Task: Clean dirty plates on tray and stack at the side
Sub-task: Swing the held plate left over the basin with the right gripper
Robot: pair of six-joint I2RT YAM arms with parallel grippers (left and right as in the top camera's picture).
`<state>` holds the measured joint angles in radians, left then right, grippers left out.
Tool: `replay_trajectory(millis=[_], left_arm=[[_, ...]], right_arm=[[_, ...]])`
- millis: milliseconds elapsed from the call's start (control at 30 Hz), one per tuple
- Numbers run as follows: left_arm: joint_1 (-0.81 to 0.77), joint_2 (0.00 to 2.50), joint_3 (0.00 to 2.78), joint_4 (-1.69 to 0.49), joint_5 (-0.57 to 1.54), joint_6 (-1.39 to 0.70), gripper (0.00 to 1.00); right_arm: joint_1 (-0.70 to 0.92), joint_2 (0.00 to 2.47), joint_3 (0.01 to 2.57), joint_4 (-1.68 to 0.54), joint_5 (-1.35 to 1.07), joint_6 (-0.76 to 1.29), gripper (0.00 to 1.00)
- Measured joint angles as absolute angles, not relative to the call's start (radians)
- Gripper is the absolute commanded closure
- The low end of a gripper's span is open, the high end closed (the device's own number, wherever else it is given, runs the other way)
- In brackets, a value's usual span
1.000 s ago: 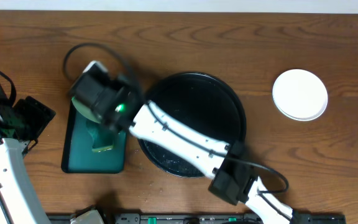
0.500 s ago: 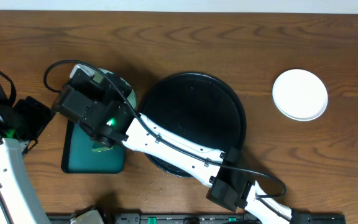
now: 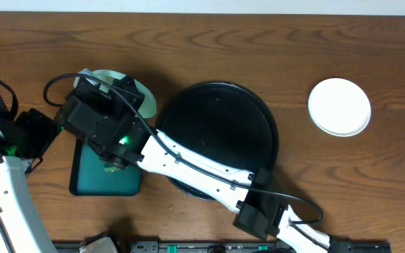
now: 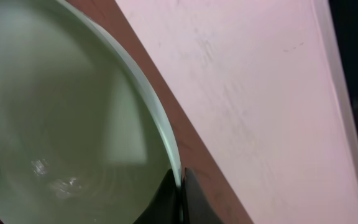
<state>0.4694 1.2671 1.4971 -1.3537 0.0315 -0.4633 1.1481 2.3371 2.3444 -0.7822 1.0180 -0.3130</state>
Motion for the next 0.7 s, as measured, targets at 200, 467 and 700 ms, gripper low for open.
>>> replay_trajectory(millis=[200,467,700], left_arm=[[0.469,1.267,1.497,-1.354,0.031,-0.463,0.19],[0.469,1.267,1.497,-1.354,0.031,-0.463,0.19],[0.469,1.267,1.497,-1.354,0.031,-0.463,0.19]], right_arm=[[1.165,2.337,2.344,-0.765,1.044,-0.36,0.99],[1.171,2.337,2.344,-0.763,1.06,-0.38,0.99],[1.171,2.337,2.344,-0.765,1.067,-0.384,0.99]])
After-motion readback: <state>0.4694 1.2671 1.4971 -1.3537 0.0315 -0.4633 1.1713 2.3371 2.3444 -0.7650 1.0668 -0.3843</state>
